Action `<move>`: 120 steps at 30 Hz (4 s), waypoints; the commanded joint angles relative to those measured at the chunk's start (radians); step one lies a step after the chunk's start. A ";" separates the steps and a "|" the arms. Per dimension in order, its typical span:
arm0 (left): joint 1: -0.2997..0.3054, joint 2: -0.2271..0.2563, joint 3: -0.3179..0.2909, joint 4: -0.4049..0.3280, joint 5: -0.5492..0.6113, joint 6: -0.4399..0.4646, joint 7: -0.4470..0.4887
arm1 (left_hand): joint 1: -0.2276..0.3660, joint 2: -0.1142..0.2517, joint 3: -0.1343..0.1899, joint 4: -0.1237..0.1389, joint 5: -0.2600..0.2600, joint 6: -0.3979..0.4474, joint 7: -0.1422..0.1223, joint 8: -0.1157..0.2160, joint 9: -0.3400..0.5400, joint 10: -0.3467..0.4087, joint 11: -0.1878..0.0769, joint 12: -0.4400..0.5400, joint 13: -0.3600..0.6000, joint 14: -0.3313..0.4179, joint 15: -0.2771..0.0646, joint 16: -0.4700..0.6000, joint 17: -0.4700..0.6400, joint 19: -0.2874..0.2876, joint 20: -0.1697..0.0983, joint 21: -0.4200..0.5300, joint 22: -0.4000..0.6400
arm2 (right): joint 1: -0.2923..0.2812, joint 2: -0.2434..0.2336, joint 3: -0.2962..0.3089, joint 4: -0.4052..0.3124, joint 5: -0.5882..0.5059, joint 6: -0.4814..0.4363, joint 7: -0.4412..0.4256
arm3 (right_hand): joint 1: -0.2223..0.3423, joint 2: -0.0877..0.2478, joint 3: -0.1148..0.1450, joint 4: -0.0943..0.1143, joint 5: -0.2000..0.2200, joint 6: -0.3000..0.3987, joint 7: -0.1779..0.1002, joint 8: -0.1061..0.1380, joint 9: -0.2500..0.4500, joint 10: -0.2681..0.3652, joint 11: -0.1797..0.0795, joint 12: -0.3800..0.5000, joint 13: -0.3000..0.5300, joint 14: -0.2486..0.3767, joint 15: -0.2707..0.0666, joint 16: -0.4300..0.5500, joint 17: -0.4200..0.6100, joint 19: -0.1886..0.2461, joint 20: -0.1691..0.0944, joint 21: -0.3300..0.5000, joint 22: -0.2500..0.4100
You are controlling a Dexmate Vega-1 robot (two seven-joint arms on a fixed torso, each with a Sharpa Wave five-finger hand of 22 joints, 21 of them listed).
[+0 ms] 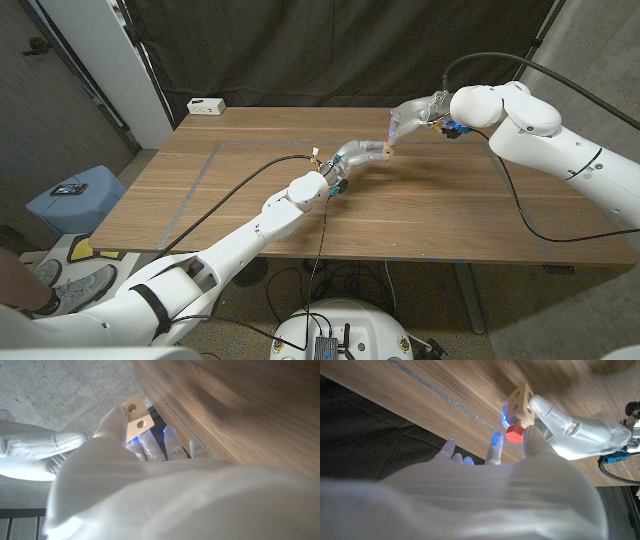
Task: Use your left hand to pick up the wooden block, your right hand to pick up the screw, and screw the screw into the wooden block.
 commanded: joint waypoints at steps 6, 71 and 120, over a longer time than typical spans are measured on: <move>0.008 0.006 0.000 -0.014 0.000 0.005 0.001 | -0.011 0.022 0.032 0.022 0.004 0.010 0.001 0.005 0.004 0.011 0.000 0.009 0.061 0.008 -0.067 -0.005 0.000 0.000 0.001 0.006 0.005 | -0.012 -0.001 0.000 -0.009 -0.020 -0.011 -0.015 | 0.040 -0.005 0.021 0.002 0.007 0.060 -0.013 0.020 -0.001 0.015 -0.001 0.009 0.001 0.007 -0.008 0.008 -0.002 0.012 -0.006 0.004 0.002; 0.003 -0.001 -0.001 0.003 -0.005 0.000 -0.006 | -0.025 0.024 0.045 0.022 0.010 0.013 0.006 0.005 0.004 0.010 0.001 0.010 0.058 0.012 -0.065 -0.008 -0.003 0.003 0.000 0.007 0.005 | -0.054 0.026 -0.002 -0.019 -0.077 -0.053 -0.095 | 0.021 -0.029 0.031 0.045 -0.020 0.354 -0.018 0.132 0.007 0.220 -0.019 0.041 0.000 0.142 -0.063 0.041 0.005 0.124 -0.045 0.018 0.003; -0.026 -0.027 -0.001 0.070 -0.023 -0.017 -0.031 | -0.035 0.027 0.061 0.023 0.016 0.012 0.011 0.005 0.004 0.010 0.002 0.006 0.047 0.008 -0.059 -0.015 -0.008 0.003 0.003 0.007 0.006 | -0.050 0.072 -0.047 -0.009 -0.231 -0.133 -0.090 | -0.267 -0.084 -0.077 0.122 -0.054 0.629 0.022 0.148 -0.027 0.413 -0.032 0.032 -0.004 0.288 -0.112 0.050 0.010 0.217 -0.075 0.009 0.005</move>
